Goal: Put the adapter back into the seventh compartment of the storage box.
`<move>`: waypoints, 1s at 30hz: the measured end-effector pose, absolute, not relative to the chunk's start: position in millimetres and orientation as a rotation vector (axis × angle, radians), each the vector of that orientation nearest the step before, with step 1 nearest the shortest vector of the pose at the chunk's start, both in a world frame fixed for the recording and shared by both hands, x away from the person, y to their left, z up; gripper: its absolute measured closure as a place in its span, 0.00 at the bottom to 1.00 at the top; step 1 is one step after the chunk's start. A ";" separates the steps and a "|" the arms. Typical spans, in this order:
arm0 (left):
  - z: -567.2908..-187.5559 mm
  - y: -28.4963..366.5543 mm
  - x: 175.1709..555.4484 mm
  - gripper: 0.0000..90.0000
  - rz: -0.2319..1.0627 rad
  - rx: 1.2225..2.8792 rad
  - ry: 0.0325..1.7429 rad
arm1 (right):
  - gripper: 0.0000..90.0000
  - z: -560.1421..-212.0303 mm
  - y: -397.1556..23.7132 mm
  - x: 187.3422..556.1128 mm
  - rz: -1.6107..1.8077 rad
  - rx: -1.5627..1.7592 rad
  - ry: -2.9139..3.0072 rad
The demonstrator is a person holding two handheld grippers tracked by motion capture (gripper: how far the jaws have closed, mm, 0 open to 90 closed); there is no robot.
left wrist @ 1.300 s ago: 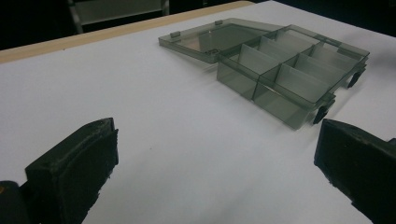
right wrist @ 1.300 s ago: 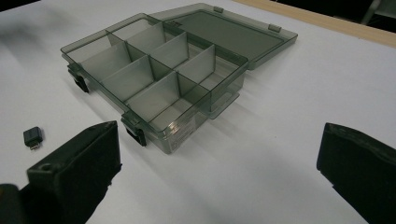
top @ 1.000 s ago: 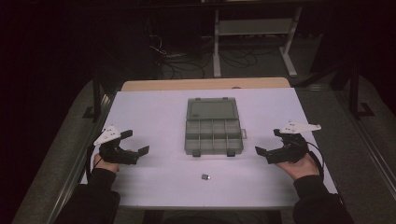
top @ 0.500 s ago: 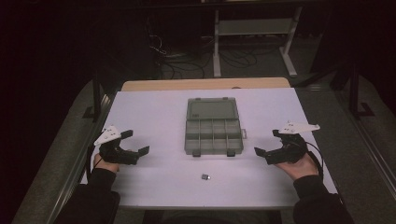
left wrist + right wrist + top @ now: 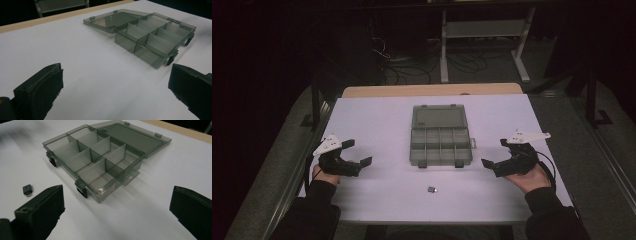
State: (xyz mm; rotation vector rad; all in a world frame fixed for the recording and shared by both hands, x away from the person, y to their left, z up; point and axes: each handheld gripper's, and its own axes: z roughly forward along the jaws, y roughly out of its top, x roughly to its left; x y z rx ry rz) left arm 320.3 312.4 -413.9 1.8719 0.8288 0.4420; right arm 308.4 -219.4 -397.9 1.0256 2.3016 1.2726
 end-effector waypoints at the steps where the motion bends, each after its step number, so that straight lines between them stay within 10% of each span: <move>1: -413.8 312.5 320.2 0.00 0.442 1.871 0.829 | 0.00 -396.8 -218.3 308.5 1.272 1.018 2.303; 30: -414.1 312.5 320.0 0.00 0.444 1.873 0.834 | 0.00 -373.6 -178.9 309.8 1.239 0.866 2.416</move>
